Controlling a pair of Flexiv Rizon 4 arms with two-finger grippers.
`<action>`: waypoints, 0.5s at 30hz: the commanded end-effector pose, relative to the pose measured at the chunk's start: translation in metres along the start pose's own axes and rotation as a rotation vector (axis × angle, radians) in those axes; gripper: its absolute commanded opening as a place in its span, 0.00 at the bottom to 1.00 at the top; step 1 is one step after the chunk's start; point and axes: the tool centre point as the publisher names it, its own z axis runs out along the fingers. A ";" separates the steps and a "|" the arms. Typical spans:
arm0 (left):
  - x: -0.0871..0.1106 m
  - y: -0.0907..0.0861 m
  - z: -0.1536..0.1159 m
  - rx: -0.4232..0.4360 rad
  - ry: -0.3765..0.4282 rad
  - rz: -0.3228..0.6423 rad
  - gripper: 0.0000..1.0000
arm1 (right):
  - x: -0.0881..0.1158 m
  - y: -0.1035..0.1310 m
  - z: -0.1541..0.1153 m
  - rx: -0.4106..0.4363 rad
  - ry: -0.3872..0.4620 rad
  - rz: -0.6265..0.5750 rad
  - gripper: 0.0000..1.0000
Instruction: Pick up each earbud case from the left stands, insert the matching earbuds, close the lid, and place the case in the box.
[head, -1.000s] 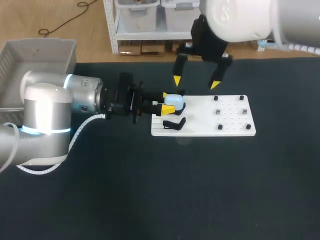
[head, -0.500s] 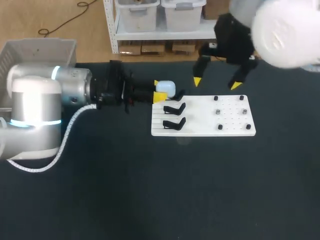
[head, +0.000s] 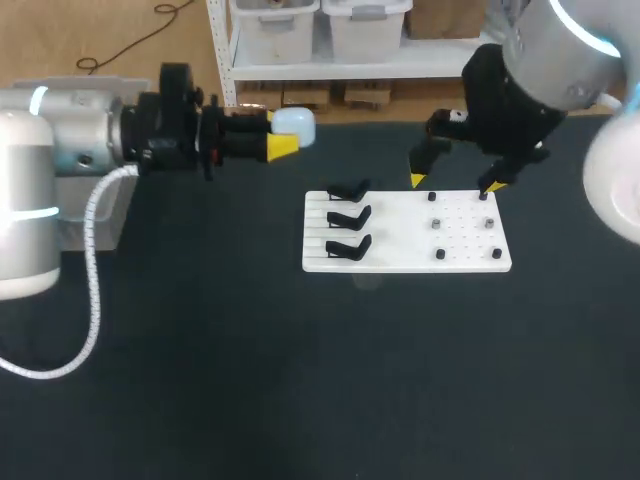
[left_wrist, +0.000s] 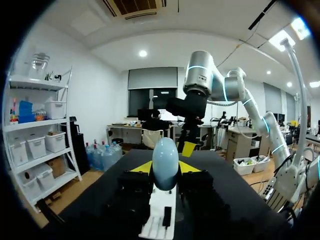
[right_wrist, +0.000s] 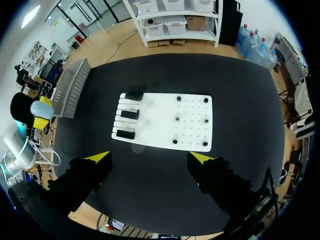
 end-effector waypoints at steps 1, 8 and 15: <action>-0.009 0.001 -0.037 -0.199 0.032 -0.023 0.00 | 0.005 -0.001 0.000 0.003 -0.251 0.002 1.00; 0.003 0.033 -0.096 -0.404 0.028 -0.099 0.00 | 0.005 -0.001 0.000 0.003 -0.251 0.002 1.00; 0.005 0.056 -0.150 -0.555 0.061 -0.119 0.00 | 0.005 -0.001 0.000 0.003 -0.251 0.002 1.00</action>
